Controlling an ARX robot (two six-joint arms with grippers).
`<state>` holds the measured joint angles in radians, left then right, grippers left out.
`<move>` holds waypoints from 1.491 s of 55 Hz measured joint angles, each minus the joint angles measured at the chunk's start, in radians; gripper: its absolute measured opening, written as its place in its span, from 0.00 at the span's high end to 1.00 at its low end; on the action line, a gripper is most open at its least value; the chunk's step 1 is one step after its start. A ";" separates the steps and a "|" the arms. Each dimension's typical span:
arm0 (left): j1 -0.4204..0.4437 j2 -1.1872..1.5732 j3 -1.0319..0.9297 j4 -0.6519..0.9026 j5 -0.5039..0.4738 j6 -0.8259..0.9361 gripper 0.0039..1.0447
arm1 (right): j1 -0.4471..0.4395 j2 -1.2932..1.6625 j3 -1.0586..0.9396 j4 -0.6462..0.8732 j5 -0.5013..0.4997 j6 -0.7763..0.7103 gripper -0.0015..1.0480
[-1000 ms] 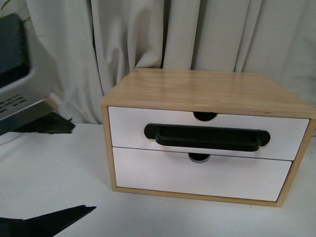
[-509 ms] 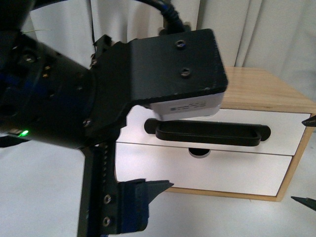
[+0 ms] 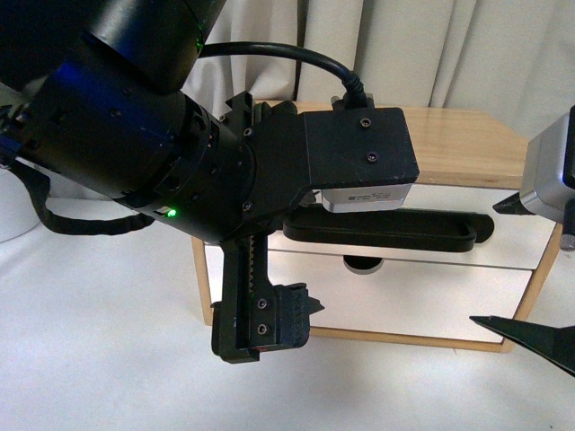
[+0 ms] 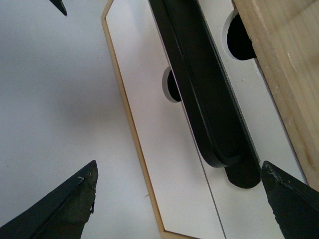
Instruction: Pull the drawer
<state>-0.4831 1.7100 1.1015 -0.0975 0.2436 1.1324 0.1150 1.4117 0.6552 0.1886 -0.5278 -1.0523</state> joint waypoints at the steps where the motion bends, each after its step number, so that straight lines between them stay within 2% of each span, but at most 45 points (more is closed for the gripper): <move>1: 0.000 0.007 0.003 0.002 0.000 0.000 0.06 | 0.002 0.004 0.005 0.002 -0.002 0.002 0.09; 24: 0.013 0.083 0.069 -0.027 -0.044 0.023 0.06 | 0.037 0.049 0.050 0.012 -0.016 0.032 0.09; 63: 0.002 0.113 0.069 -0.013 -0.048 0.019 0.06 | 0.050 0.202 0.120 0.059 0.008 0.077 0.09; 82: 0.000 0.113 0.063 -0.009 -0.051 0.019 0.06 | 0.072 0.236 0.151 -0.018 0.015 0.057 0.09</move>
<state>-0.4835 1.8233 1.1648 -0.1062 0.1925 1.1515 0.1867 1.6478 0.8066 0.1707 -0.5125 -0.9951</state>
